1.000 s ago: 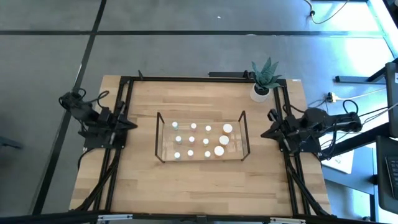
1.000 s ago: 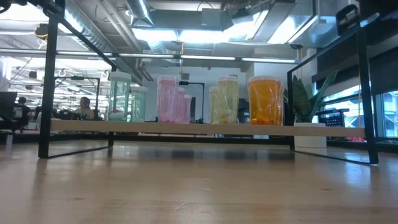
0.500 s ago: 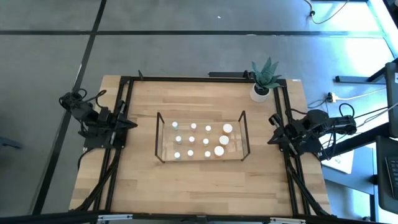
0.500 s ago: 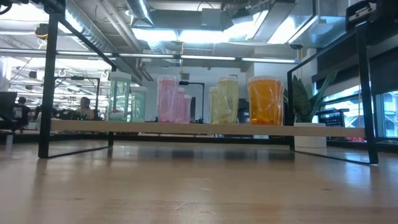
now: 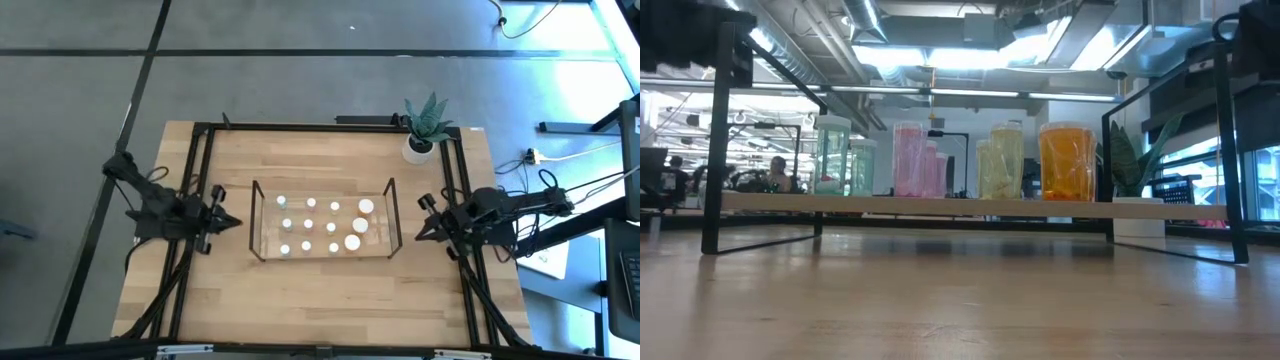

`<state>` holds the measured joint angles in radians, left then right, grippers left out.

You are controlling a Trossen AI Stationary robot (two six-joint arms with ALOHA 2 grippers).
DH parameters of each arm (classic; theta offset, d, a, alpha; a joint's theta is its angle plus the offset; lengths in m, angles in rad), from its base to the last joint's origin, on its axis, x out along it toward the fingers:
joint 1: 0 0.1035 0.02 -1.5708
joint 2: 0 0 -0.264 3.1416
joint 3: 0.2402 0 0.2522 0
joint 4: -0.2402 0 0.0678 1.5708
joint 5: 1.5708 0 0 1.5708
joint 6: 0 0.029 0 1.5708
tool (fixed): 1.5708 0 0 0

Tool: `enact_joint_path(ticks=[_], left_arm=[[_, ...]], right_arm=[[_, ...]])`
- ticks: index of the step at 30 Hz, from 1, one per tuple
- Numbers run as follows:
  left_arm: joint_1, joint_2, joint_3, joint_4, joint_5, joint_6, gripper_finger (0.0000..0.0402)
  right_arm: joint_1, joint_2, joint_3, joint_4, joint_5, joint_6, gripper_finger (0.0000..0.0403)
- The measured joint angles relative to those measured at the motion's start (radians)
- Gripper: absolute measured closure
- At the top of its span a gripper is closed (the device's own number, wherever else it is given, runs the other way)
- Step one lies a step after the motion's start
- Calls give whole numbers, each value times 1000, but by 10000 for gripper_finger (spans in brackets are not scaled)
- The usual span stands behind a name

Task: Pick and place medicine bottles onto shelf by color
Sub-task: Return to Home Position

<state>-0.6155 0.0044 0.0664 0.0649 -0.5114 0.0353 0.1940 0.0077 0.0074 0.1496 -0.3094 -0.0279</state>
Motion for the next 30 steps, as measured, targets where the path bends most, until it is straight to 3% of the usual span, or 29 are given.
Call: enact_joint_path(ticks=[3,12,20,30], left_arm=[[0,0,-58,64,0,-2,400],[0,14,-58,42,5,-4,400],[0,14,-58,36,5,-52,387],[0,14,-58,34,4,-51,379]], right_arm=[[0,7,0,3,1,-31,394],[0,9,1,-18,25,-299,394],[0,12,2,-85,186,-291,394],[0,12,2,-115,211,-291,394]])
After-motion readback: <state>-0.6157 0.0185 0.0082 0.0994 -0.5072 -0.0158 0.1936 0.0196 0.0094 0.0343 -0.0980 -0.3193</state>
